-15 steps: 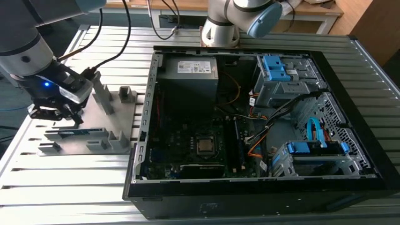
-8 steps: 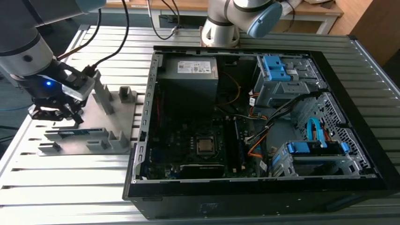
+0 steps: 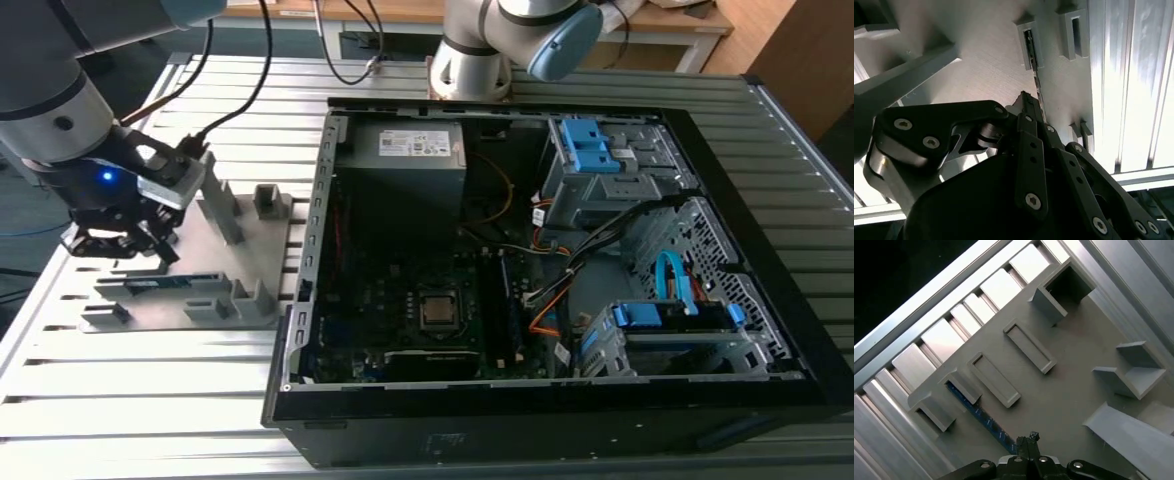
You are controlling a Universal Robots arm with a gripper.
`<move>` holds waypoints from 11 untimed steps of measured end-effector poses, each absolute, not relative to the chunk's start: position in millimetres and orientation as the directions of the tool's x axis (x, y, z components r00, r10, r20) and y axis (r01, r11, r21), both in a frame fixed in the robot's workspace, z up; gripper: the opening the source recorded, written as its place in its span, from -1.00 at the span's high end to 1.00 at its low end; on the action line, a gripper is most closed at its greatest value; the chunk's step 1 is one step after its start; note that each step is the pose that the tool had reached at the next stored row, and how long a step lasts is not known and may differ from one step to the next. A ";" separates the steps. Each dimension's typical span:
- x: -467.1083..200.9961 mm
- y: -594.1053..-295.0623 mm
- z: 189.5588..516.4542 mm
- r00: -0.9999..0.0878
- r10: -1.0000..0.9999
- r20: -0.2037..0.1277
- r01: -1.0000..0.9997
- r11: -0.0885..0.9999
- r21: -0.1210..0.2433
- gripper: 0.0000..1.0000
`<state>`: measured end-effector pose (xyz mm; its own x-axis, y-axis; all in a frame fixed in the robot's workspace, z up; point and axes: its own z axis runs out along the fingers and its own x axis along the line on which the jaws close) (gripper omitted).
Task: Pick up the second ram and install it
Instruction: 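Pick up the second ram and move it above second insertion slot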
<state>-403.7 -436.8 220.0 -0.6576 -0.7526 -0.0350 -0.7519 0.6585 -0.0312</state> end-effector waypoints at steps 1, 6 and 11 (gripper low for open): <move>-403.7 -436.7 219.9 -0.650 -0.759 -0.035 -0.758 0.651 -0.031 0.80; -403.7 -436.8 219.9 -0.613 -0.789 -0.035 -0.789 0.614 -0.031 0.80; -403.7 -436.8 219.9 -0.577 -0.816 -0.035 -0.815 0.578 -0.031 0.80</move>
